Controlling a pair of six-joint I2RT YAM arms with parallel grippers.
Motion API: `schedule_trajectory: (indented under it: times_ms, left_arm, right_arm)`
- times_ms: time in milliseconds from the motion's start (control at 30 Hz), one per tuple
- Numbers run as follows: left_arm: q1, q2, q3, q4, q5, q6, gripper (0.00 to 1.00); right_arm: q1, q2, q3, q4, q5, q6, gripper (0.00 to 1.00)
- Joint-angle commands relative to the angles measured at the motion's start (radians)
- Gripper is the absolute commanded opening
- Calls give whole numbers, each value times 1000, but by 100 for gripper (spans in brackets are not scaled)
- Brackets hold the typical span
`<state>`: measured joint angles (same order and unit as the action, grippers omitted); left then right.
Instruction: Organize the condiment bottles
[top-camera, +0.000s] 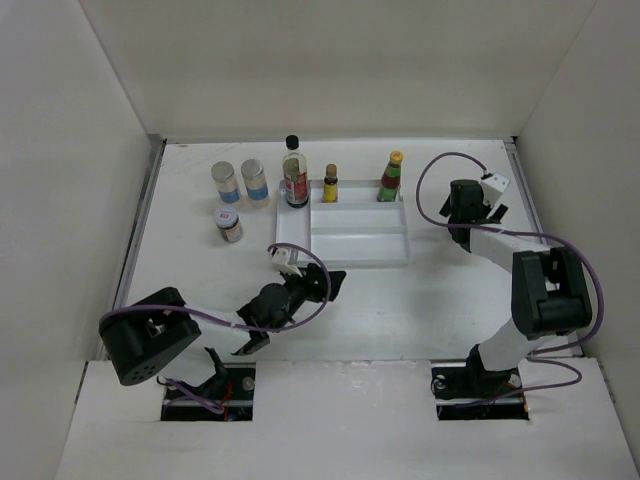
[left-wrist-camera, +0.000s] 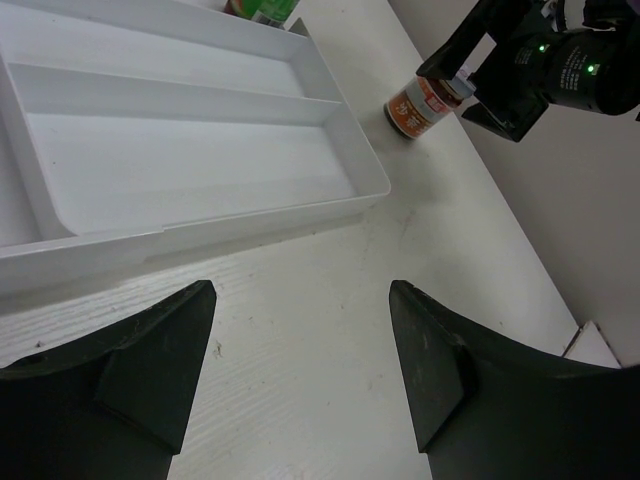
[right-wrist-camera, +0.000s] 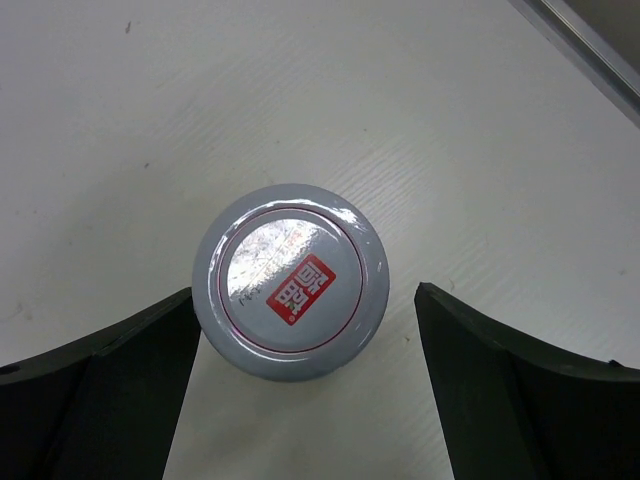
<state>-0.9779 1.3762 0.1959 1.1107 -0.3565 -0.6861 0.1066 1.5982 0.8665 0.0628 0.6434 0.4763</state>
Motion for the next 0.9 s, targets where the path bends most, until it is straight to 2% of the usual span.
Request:
schedule_trajectory:
  times_ms: [0,100,233,300,567,700,867]
  left_arm:
    - [9,0,4,49,13,-18,69]
    - [6,6,7,49,25,-21,69]
    - [11,24,14,54,27,-24,69]
    - [5,30,14,60,31,-29,68]
    - [5,15,8,64,31,-30,68]
    - [14,7,5,64,21,-30,68]
    - [6,4,5,64,16,-27,68]
  right_arm:
    - [-14,8,8,118,-2,5,91]
    - [-20,26,11,153,-19,-4,82]
    - [-14,5,-18,209,-11,-16,59]
    - [-6,-35,-50,265,-8,-30,52]
    - [179,-239,-100,261,10,-45,49]
    - [297,-230,-67,267,-5,-38,48]
    - [394,-124,21,314,-59,-34,47]
